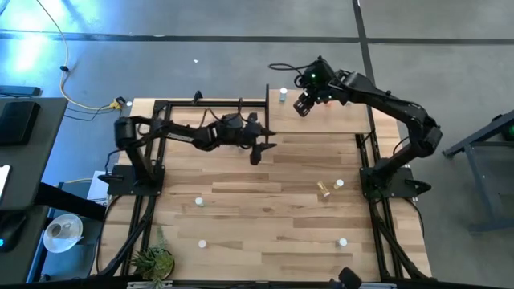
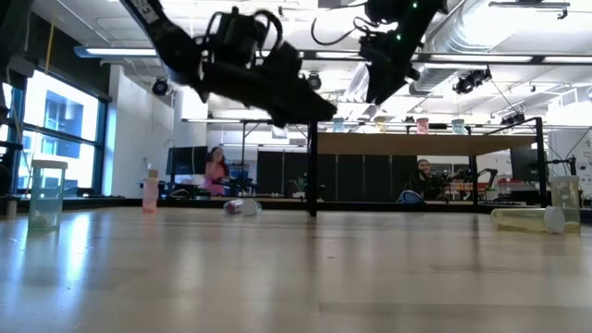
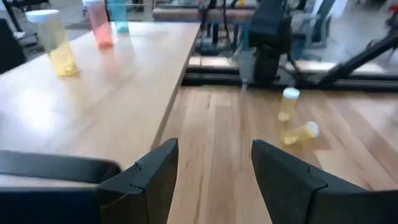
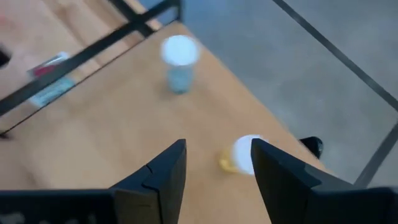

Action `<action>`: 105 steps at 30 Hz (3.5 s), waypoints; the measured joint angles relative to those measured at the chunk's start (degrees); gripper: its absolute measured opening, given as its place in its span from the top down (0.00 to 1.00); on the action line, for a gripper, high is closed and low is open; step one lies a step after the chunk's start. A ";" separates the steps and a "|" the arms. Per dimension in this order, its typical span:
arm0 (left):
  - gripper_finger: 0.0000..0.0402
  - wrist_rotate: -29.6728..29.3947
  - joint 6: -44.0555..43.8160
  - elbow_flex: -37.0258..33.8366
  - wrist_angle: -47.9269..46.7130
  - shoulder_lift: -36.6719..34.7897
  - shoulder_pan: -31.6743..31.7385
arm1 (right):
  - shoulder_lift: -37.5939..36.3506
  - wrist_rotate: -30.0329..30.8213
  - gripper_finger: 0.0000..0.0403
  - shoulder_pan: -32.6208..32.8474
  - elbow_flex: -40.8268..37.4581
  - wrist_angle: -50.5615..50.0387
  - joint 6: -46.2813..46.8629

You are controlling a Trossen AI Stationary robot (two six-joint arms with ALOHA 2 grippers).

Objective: Pick and place medicine bottles onto shelf by color
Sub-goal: Put the left light blue medicine bottle aligned with the other light blue medicine bottle on the shelf

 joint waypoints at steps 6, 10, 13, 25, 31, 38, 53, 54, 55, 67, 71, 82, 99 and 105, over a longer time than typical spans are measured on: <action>0.52 -0.87 1.42 0.13 -14.11 -6.41 -3.16 | -0.74 0.02 0.57 5.42 0.02 -2.03 -0.97; 0.52 -3.20 1.44 0.21 -20.88 -11.27 -6.74 | -1.09 -0.04 0.57 9.62 -0.60 -3.02 -1.42; 0.52 -6.88 1.16 0.20 -27.45 -14.47 -10.13 | -1.37 -0.09 0.57 12.76 -2.08 -3.74 -2.43; 0.52 -25.72 -11.09 -1.63 -46.37 -23.35 -26.92 | -1.37 0.00 0.57 22.11 -4.68 -2.74 0.83; 0.52 -35.94 -21.68 -7.74 -45.95 -25.08 -35.11 | -1.37 -0.04 0.57 26.17 -4.68 -1.84 3.69; 0.52 -42.24 -33.78 -11.57 -46.31 -26.22 -44.16 | -1.37 -0.01 0.57 29.98 -4.68 -0.43 6.77; 0.52 -52.67 -64.95 -13.11 -60.10 -26.21 -65.65 | -1.37 0.00 0.57 32.24 -4.68 3.89 6.64; 0.52 -52.98 -67.52 -13.11 -61.77 -26.20 -66.89 | -1.35 0.00 0.57 32.24 -4.68 4.32 6.64; 0.52 -53.47 -70.15 -13.11 -63.47 -26.20 -68.05 | -1.35 0.00 0.57 32.24 -4.68 4.64 6.68; 0.52 -56.51 -87.78 -13.11 -72.68 -21.73 -76.32 | -1.35 0.00 0.57 32.24 -4.68 5.14 6.77; 0.52 -56.25 -92.25 -13.11 -74.05 -17.80 -76.27 | -1.35 0.00 0.57 32.24 -4.68 5.74 6.69; 0.52 -52.17 -102.76 -13.11 -75.13 -8.00 -76.23 | -1.32 0.00 0.57 32.24 -4.68 5.85 6.62; 0.52 -59.91 -109.46 -13.11 -75.05 1.56 -75.81 | -1.32 0.00 0.57 32.24 -4.68 5.87 6.60; 0.52 -61.82 -108.62 -13.11 -75.02 1.77 -73.44 | -1.32 0.00 0.57 32.24 -4.68 5.91 6.60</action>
